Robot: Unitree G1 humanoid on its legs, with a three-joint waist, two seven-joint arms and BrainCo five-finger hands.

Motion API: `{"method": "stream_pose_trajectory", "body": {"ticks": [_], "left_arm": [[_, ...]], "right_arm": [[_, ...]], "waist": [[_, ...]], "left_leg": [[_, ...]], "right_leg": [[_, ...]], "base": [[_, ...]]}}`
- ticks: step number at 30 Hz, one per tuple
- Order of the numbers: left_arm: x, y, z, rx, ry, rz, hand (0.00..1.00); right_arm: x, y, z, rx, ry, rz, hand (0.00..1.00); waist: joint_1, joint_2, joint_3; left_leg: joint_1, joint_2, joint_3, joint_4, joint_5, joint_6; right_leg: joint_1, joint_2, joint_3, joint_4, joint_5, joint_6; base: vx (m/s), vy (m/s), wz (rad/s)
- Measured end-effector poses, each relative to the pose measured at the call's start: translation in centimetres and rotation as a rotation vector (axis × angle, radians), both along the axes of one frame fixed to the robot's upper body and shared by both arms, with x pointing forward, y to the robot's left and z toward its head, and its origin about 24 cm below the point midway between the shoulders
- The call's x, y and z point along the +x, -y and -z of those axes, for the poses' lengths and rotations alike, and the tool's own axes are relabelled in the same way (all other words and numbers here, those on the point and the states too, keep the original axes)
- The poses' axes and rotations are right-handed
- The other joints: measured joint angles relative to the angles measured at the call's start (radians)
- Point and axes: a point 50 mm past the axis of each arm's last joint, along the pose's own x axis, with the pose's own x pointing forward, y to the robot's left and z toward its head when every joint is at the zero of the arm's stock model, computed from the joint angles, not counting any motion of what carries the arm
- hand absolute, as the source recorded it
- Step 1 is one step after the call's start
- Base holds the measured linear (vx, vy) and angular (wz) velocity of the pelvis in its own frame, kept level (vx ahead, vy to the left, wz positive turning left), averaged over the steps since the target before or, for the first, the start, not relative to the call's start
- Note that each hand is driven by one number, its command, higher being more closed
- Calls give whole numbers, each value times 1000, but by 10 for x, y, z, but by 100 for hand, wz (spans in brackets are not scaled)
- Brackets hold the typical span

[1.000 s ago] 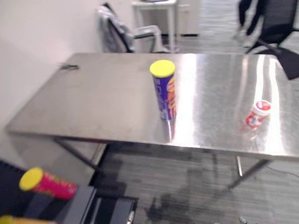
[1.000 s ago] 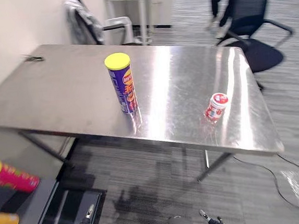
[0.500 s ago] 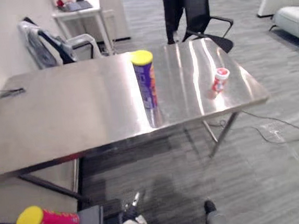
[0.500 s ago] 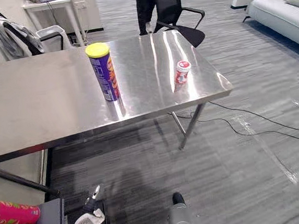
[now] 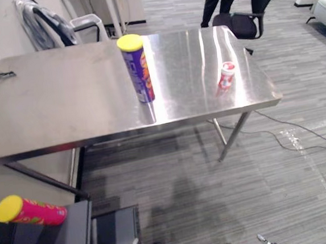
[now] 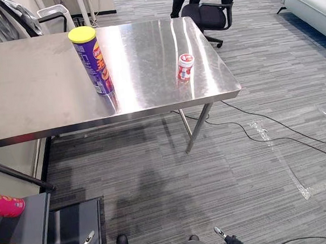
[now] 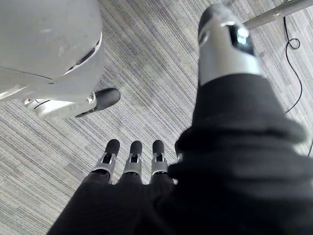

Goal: Put the gum and the chips on the shelf.

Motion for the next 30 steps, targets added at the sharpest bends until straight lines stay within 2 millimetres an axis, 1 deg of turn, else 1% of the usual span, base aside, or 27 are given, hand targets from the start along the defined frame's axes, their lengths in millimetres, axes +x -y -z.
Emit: {"method": "stream_pose_trajectory", "body": {"ticks": [7,9,11,13,14,15,16,17,18,19,20,21,22,23,24,25,26,27,28,29,30], "left_arm": [[-1,4,1,-43,6,21,0],[-1,5,2,-56,3,39,0],[0,5,2,-66,9,52,0],[0,5,1,-67,10,63,0],[0,5,1,-67,9,67,0],[0,1,0,-60,8,75,0],[1,0,0,-63,9,89,0],[2,5,1,-76,8,101,0],[0,7,2,-82,2,110,0],[-5,8,3,-83,-13,118,0],[-4,7,2,-79,-11,124,0],[-6,8,3,-79,-19,131,0],[-11,6,3,-73,-43,142,0],[-11,6,3,-74,-43,141,0],[-9,6,3,-74,-39,134,0],[-7,6,3,-69,-32,117,0],[-6,5,3,-64,-31,118,0],[-7,4,2,-58,-31,112,0],[-6,2,2,-51,-22,89,0],[-5,1,1,-47,-6,63,0],[-3,10,2,-71,8,38,0]], "right_arm": [[-7,-1,1,17,-5,20,0],[-13,-3,3,30,-14,44,0],[-15,-5,3,40,-18,50,0],[-15,-7,4,51,-14,47,0],[-14,-8,4,57,-7,47,0],[-14,-13,4,68,-1,47,0],[-18,-15,5,73,-8,59,0],[-19,-7,4,56,-5,69,0],[-21,-7,4,56,-8,74,0],[-24,-13,5,76,-12,85,0],[-28,-20,6,96,-3,124,0],[-29,-21,7,100,-3,130,0],[-32,-23,7,106,-9,131,0],[-34,-24,7,109,-15,130,0],[-36,-26,8,112,-19,133,0],[-40,-26,8,112,-23,148,0],[-40,-26,8,113,-25,150,0],[-44,-27,8,116,-32,156,0],[-49,-30,9,122,-45,161,0],[-53,-33,10,130,-53,170,0],[-51,-24,9,111,-46,180,0]], "waist": [[0,13,14],[0,14,13],[0,13,13],[2,11,14],[8,-3,21],[14,-14,22],[10,-22,27],[8,3,43],[6,17,43],[-2,31,43],[-1,45,48],[2,34,50],[1,19,49],[0,19,49],[-2,21,48],[-5,26,47],[-5,25,47],[-4,20,44],[-11,6,36],[-11,-5,29],[-4,27,27]], "left_leg": [[28,1,2,-2,0,0],[37,3,3,-4,0,0],[39,3,7,-4,0,0],[43,3,26,1,-6,4],[47,-2,37,1,-25,12],[48,-25,57,10,-44,36],[37,-50,57,52,-87,83],[24,-30,44,95,-107,65],[16,-23,39,125,-122,52],[16,-10,16,157,-144,58],[33,4,-3,161,-153,66],[40,5,-5,163,-159,70],[50,5,-23,164,-167,77],[50,14,-53,169,-177,73],[50,21,-62,169,-180,69],[45,36,-99,167,-189,56],[44,40,-110,170,-191,47],[43,43,-123,171,-189,28],[43,41,-154,171,-201,10],[50,40,-174,169,-208,-3],[57,78,-177,177,-209,-13]], "right_leg": [[38,1,-15,-9,0,0],[50,1,-21,-14,0,0],[49,1,-21,-13,0,1],[44,-4,-20,-9,0,1],[33,-12,-15,5,-9,-10],[20,-47,-15,39,-33,-4],[6,-73,-14,116,-37,13],[-68,-77,-16,290,-38,-10],[-125,-79,0,411,-14,-46],[-208,-70,51,593,86,-98],[-284,-56,120,722,147,-68],[-312,-58,144,769,115,-63],[-342,-55,152,786,32,-61],[-349,-42,159,711,-11,-62],[-348,-31,166,645,-13,-62],[-332,2,212,442,-6,-51],[-327,15,236,378,-3,-47],[-318,25,260,310,12,-25],[-302,21,263,267,33,7],[-291,19,240,285,-5,19],[-297,40,205,342,-34,0]], "base": [[-3,-1,3],[-27,-9,4],[-14,2,-3],[-21,20,-14],[-7,75,-19],[4,112,-7],[20,115,10],[-17,73,17],[-37,87,33],[-4,86,45],[59,89,44],[111,50,31],[183,20,38],[154,9,49],[292,-86,67],[241,-117,57],[309,-164,65],[252,-207,77],[325,-327,99],[394,-453,89],[395,-441,68]]}}
